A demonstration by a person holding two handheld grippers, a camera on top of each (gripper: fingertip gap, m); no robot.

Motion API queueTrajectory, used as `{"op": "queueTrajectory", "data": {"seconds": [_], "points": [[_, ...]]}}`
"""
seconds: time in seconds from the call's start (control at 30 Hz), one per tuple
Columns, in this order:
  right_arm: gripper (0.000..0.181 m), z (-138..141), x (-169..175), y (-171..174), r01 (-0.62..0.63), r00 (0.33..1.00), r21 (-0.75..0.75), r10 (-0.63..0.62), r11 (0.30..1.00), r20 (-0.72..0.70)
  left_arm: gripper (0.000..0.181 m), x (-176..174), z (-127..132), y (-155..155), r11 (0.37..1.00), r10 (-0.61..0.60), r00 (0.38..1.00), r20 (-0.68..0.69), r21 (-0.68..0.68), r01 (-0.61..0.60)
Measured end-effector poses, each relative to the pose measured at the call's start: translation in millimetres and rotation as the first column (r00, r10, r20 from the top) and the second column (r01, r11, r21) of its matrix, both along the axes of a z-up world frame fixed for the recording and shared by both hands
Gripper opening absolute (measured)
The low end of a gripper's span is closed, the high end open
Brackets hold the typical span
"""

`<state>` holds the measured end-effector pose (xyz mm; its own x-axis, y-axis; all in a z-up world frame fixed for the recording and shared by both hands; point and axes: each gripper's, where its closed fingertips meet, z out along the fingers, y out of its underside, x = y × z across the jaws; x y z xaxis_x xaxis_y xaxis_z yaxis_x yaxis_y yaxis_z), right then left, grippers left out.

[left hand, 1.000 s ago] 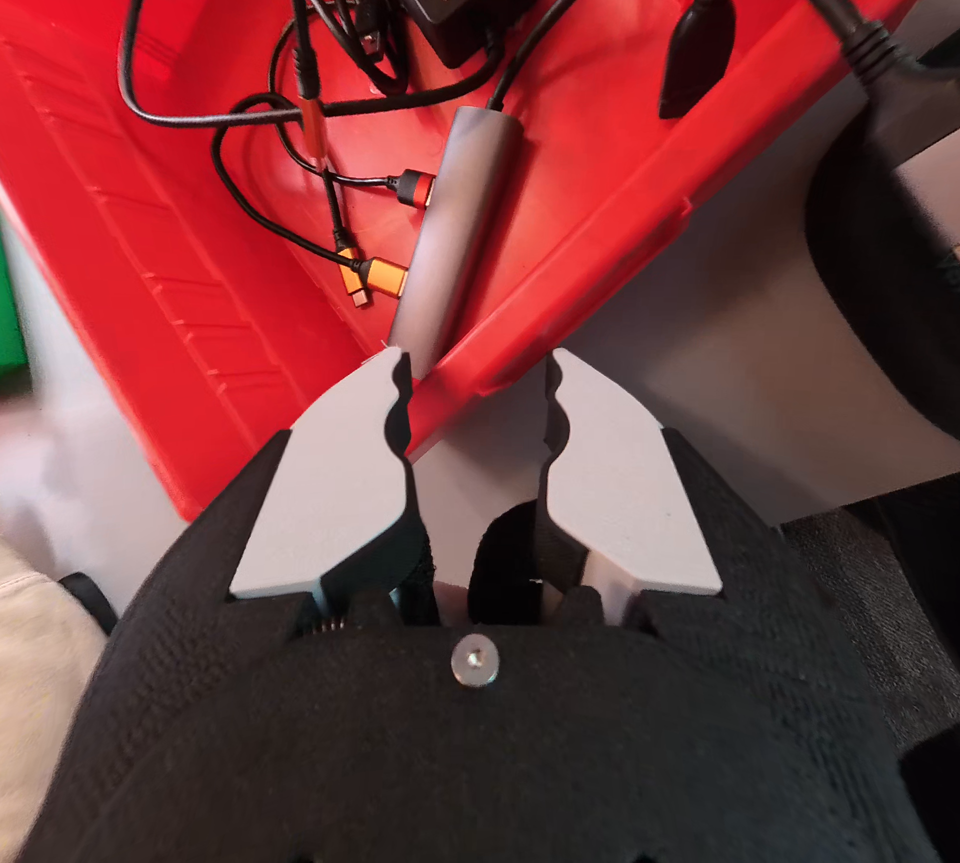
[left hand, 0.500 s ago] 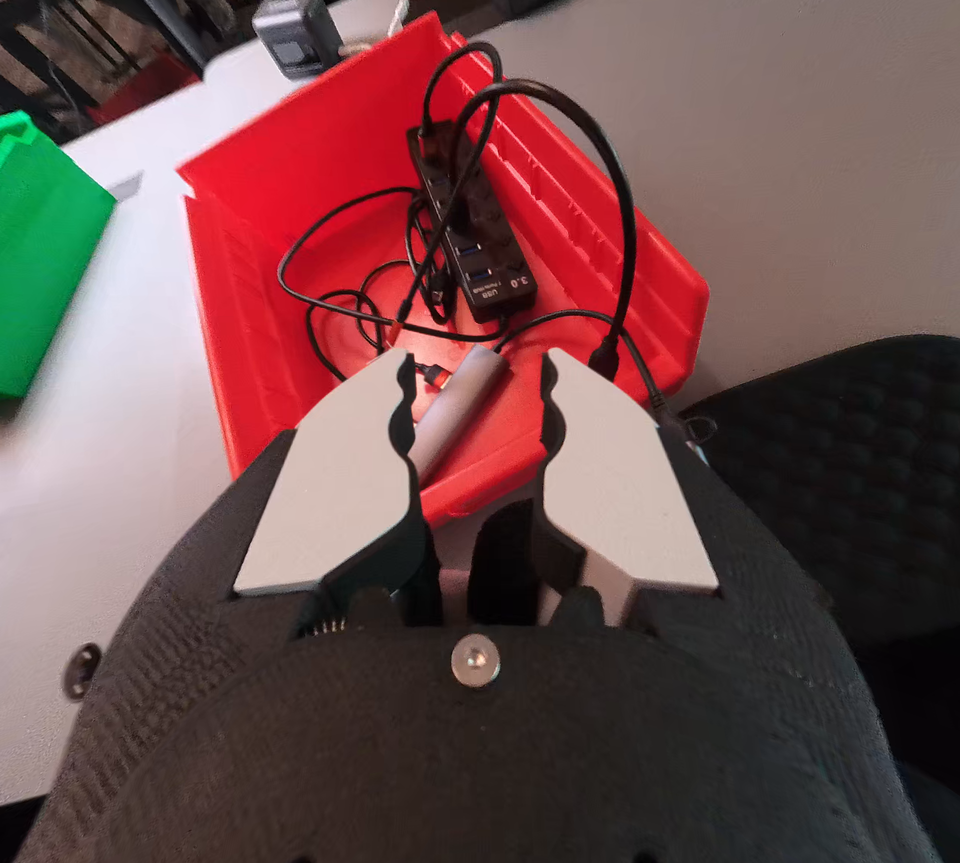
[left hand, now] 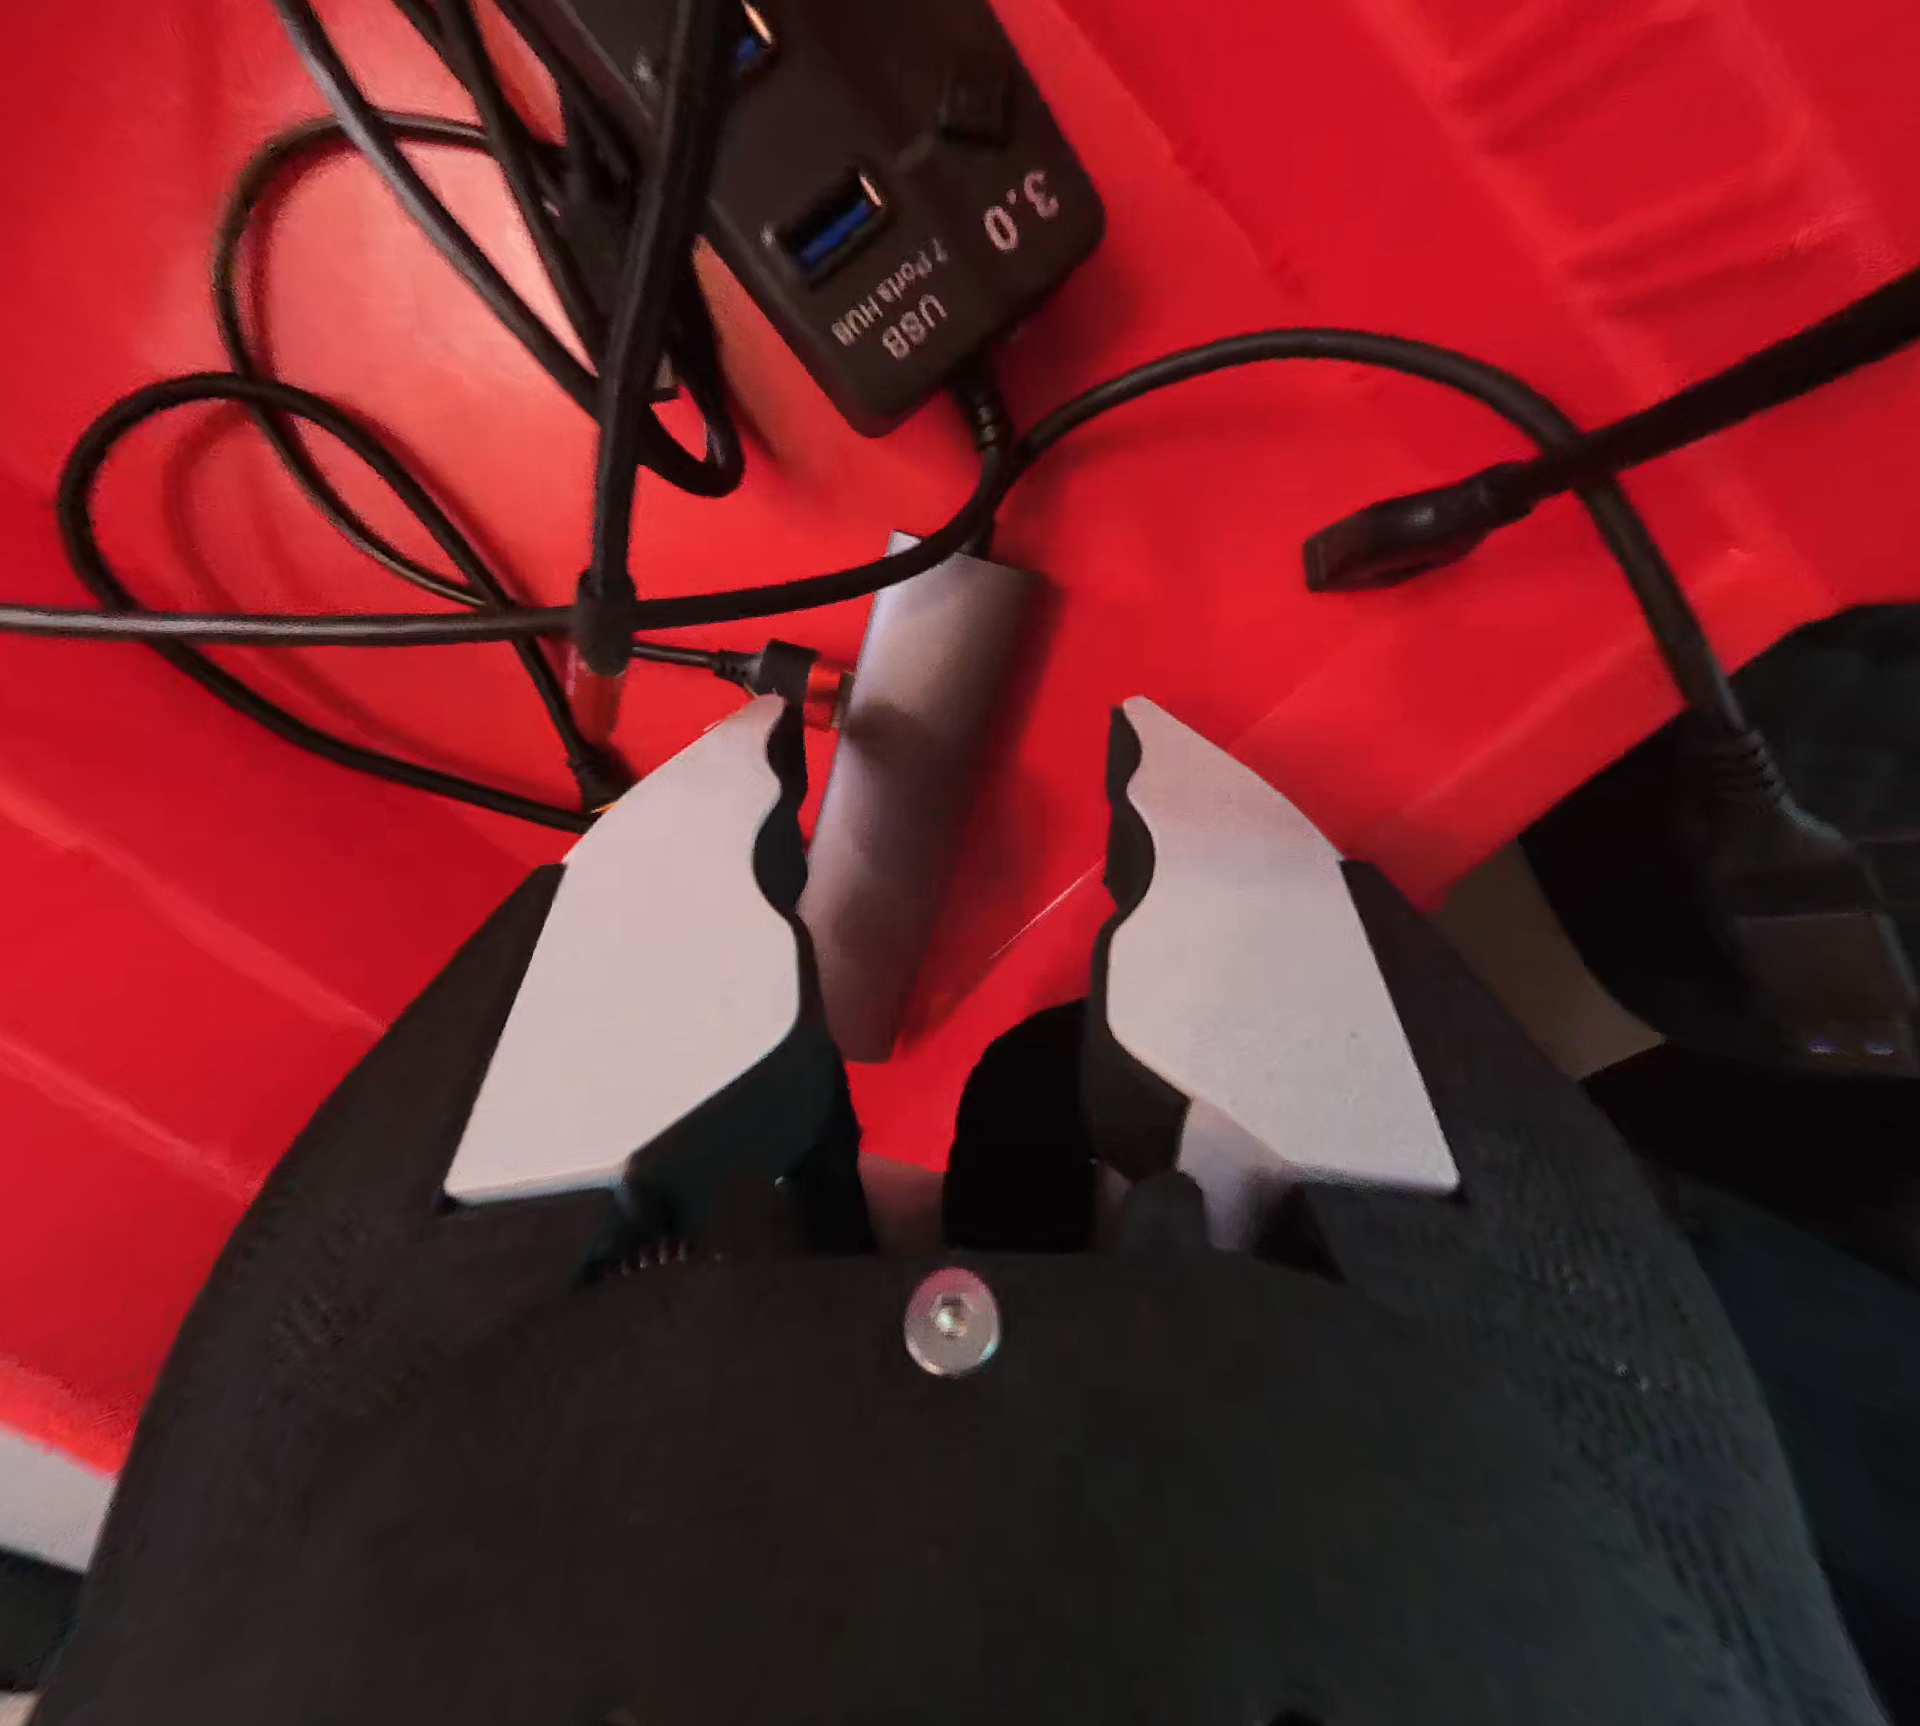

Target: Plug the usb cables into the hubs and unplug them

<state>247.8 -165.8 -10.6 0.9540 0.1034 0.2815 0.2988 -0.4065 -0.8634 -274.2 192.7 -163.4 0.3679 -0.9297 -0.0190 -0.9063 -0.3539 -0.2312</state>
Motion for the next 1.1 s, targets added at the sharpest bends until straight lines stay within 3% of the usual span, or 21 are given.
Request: {"op": "queueTrajectory", "data": {"seconds": [0.1,0.2,0.3,0.5,0.63,0.9,1.0,1.1], "points": [[0.055,-2.0,-0.1,-1.7,0.003,1.0,-0.01,-0.003,1.0,0.01,0.063,-16.9,-18.5,0.7,0.998,-0.018,0.992,-0.126,-0.065,0.01],[0.055,-0.7,0.4,-2.5,0.004,1.0,-0.001,-0.004,1.0,0.015,0.065,-8.7,-18.3,6.8,0.998,-0.052,0.994,-0.097,-0.049,0.048],[0.055,-1.0,2.0,-2.4,0.011,1.0,-0.001,-0.011,1.0,0.021,0.049,-3.8,-17.0,2.0,0.986,-0.162,0.982,-0.093,-0.043,0.158],[0.054,1.4,2.1,-3.4,0.017,0.999,0.012,-0.017,1.0,0.039,0.048,-14.6,-4.6,6.4,0.962,-0.184,0.954,-0.238,0.153,0.224],[0.053,5.7,2.5,-5.5,0.018,0.998,0.037,-0.02,0.999,0.052,0.048,-17.7,31.6,7.4,0.922,-0.143,0.961,-0.238,0.321,0.216],[0.052,12.0,4.4,-9.3,0.029,0.997,0.073,-0.034,0.997,0.07,0.048,-18.0,103.7,1.6,0.773,-0.064,0.964,-0.258,0.599,0.212],[0.052,12.9,4.7,-9.5,0.031,0.996,0.077,-0.037,0.997,0.076,0.048,-14.1,127.8,0.8,0.69,-0.042,0.967,-0.251,0.692,0.21],[0.052,13.4,4.3,-9.0,0.03,0.996,0.079,-0.036,0.996,0.078,0.047,-8.7,158.9,2.2,0.561,-0.017,0.976,-0.218,0.806,0.19]]}}
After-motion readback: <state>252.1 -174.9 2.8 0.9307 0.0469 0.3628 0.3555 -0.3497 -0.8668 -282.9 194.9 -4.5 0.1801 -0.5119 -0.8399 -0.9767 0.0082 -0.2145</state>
